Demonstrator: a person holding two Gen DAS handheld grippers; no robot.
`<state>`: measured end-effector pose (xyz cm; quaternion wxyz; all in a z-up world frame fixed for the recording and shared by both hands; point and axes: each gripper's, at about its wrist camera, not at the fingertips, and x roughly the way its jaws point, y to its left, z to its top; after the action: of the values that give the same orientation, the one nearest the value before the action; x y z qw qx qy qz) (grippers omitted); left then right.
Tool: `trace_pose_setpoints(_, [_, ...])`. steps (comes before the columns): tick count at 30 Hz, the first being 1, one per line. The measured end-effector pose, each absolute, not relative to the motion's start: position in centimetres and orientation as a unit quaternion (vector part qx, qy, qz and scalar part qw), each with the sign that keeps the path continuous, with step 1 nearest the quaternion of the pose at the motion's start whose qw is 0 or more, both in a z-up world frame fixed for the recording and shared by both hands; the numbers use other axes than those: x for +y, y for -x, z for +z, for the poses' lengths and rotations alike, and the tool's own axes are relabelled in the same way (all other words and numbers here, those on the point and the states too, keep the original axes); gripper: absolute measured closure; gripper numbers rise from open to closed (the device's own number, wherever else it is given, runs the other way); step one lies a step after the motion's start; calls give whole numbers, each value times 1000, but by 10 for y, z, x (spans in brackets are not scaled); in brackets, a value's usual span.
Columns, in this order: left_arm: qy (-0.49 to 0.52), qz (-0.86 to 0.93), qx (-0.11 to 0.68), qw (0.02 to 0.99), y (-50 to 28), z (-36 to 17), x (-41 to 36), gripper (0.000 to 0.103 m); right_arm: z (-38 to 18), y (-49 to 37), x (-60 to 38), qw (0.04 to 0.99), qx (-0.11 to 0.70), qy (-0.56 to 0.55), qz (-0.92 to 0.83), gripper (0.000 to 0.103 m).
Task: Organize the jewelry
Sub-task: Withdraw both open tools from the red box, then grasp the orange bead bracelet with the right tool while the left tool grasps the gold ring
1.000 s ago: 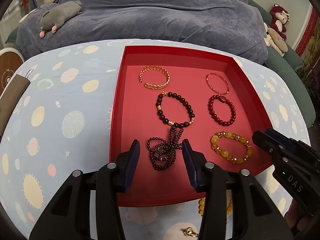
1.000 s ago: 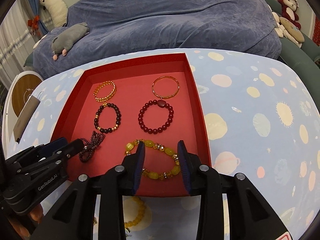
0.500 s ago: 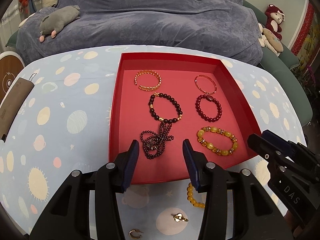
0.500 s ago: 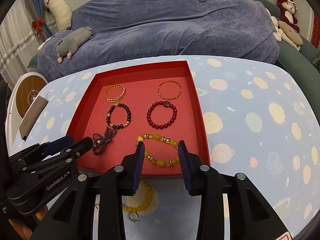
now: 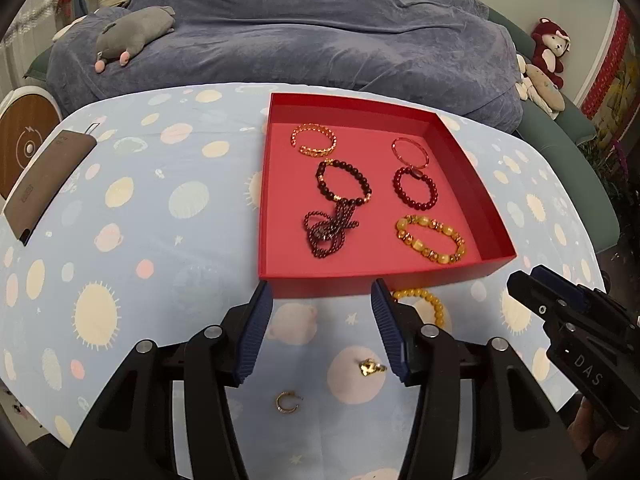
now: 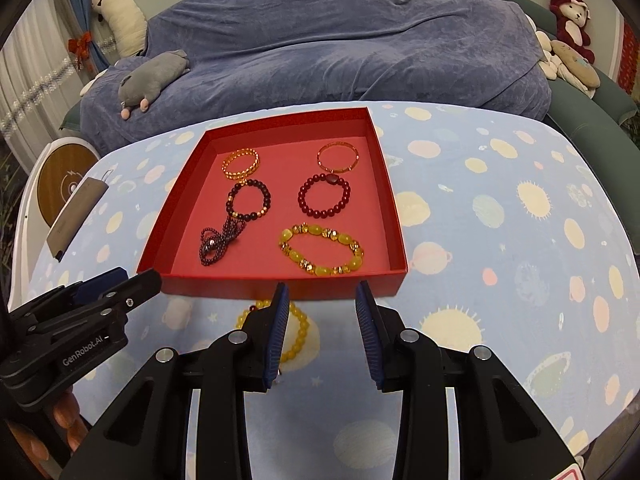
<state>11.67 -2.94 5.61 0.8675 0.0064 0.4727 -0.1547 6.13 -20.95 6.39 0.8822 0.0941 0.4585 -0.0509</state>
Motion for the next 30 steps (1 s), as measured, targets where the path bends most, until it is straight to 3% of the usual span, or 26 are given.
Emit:
trace_pose_setpoints(15, [-6, -131, 517, 846, -65, 5, 8, 51, 15, -15, -195, 854, 506, -105, -51, 69])
trace_pose_setpoints(30, [-8, -128, 520, 844, -71, -9, 7, 51, 2, -67, -183, 855, 506, -104, -48, 69])
